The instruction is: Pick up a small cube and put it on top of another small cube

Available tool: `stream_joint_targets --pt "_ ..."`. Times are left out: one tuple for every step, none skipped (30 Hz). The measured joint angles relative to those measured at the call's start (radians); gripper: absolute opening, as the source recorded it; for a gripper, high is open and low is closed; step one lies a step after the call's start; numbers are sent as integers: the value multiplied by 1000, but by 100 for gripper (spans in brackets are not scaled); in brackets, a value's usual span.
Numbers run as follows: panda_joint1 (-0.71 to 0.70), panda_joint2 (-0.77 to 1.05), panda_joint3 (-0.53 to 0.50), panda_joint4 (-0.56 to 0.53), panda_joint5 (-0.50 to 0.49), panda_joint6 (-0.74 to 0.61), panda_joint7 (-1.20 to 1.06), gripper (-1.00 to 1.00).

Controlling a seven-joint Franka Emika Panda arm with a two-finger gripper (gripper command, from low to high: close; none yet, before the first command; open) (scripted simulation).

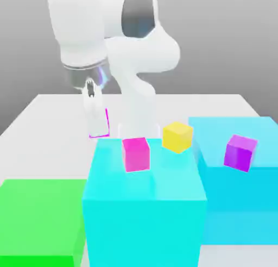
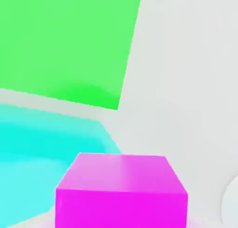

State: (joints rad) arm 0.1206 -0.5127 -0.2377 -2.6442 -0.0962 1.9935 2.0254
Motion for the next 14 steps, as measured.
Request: stream_joint_targets --pt "24 -21 29 5 10 -5 11 -100" --pt "49 -40 58 10 20 -10 23 -100" --pt "73 -58 88 15 29 -14 34 -100" --pt "98 -75 118 20 38 -17 47 -100" --pt "123 -91 149 24 47 -20 60 -100" --pt "144 -99 174 21 61 -2 80 -100" --pt "154 -95 186 6 67 28 90 -100" --pt "159 -84 192 -15 71 65 95 -100" --pt "161 -70 195 -38 72 106 97 -100" --pt "164 -55 194 -63 71 147 100 -100" --pt "165 -44 195 -82 71 177 101 100" --pt "165 -44 195 -82 71 177 101 100" --pt "165 -44 195 -82 71 177 101 100" --pt "165 -44 195 -82 71 177 101 100"
